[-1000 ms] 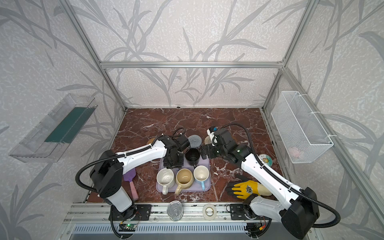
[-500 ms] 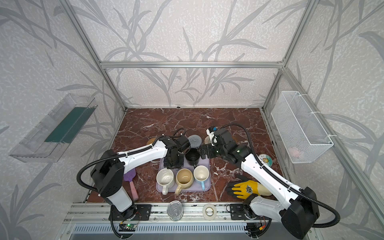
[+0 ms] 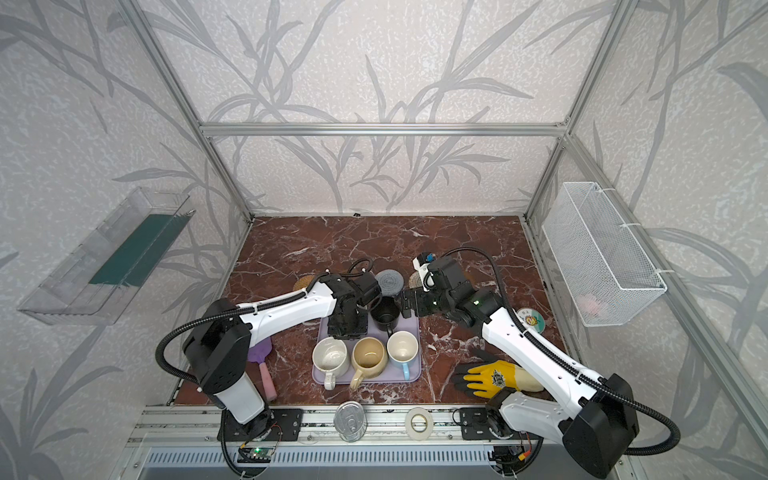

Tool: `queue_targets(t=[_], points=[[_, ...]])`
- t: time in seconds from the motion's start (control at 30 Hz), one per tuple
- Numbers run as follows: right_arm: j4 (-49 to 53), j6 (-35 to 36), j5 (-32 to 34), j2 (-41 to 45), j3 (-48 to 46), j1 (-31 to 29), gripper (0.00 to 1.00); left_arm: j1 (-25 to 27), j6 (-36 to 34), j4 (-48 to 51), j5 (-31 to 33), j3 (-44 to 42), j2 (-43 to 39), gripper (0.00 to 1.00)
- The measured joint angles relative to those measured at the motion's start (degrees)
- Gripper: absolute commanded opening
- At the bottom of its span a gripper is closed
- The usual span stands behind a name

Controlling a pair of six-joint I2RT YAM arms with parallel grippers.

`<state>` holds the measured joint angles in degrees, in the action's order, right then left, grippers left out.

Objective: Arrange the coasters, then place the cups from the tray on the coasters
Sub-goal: 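Lower left gripper onto lavender mug rim and close on it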

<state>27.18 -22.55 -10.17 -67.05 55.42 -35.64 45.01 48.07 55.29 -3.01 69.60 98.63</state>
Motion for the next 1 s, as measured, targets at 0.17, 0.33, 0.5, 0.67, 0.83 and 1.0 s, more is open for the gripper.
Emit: queue_targets(t=[0.17, 0.33, 0.5, 0.67, 0.83, 1.0], points=[[-0.2, 0.0, -0.4, 0.0, 0.0, 0.0, 0.99, 0.1, 0.0, 0.1, 0.3, 0.0, -0.2, 0.12], [-0.9, 0.1, -1.4, 0.0, 0.0, 0.0, 0.99, 0.1, 0.0, 0.0, 0.3, 0.0, -0.3, 0.04], [-2.5, 0.1, -2.8, 0.7, -0.1, 0.0, 0.99, 0.0, -0.1, 0.3, 0.3, 0.6, -0.3, 0.00], [-4.2, 0.6, -4.3, 1.8, -0.3, -0.2, 0.99, 0.0, -0.6, 0.7, 0.4, 2.1, -0.9, 0.00], [-5.8, 1.2, -4.9, 3.0, -0.7, -0.8, 0.99, -0.2, -1.2, 0.9, 1.4, 4.8, -2.2, 0.00], [-6.4, 1.4, -4.9, 3.8, -0.9, -0.9, 0.99, -1.0, -1.8, -0.9, 3.8, 6.1, -2.8, 0.00]])
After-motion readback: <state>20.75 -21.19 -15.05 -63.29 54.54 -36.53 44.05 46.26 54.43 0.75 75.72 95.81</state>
